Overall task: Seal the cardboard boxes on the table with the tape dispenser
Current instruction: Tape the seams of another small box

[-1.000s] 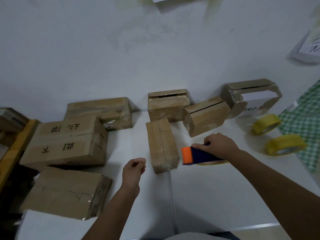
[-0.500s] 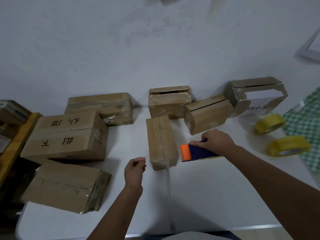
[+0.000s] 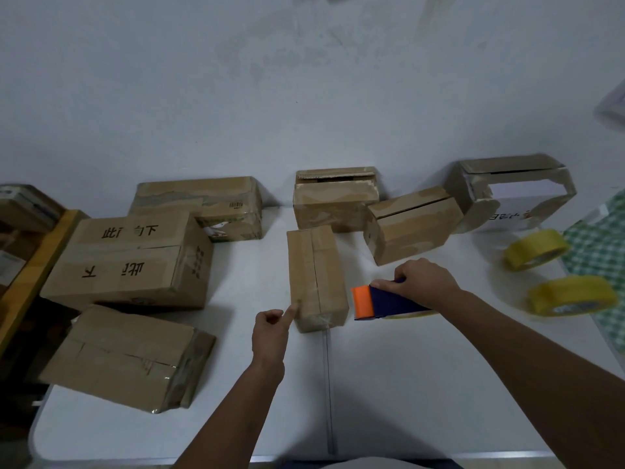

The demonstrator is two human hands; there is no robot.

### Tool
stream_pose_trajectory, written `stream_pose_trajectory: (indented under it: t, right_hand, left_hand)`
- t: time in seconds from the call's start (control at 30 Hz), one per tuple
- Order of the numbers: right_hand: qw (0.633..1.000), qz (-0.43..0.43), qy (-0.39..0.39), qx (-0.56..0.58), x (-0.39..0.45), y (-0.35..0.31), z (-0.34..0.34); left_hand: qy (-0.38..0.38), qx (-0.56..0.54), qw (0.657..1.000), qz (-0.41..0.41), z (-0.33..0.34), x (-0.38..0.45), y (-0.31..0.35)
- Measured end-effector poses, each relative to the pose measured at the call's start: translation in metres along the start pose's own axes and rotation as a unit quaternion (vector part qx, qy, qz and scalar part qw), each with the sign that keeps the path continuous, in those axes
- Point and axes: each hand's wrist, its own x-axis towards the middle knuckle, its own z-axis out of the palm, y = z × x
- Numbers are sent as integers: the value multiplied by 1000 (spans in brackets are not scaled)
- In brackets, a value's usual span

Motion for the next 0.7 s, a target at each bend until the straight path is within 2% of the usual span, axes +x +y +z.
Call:
stream_pose_trajectory:
  t: [0.3, 0.57, 0.7]
  right_hand:
    - [1000, 8, 4, 23, 1, -7, 18]
    - [996, 58, 21, 59, -3, -15, 40]
    - [996, 67, 2, 60, 0, -16, 37]
  left_hand:
    - [-11, 69, 997, 23, -12, 21, 13]
    - [-70, 99, 993, 6, -18, 46, 29]
    - [-92, 108, 990, -2, -23, 53, 29]
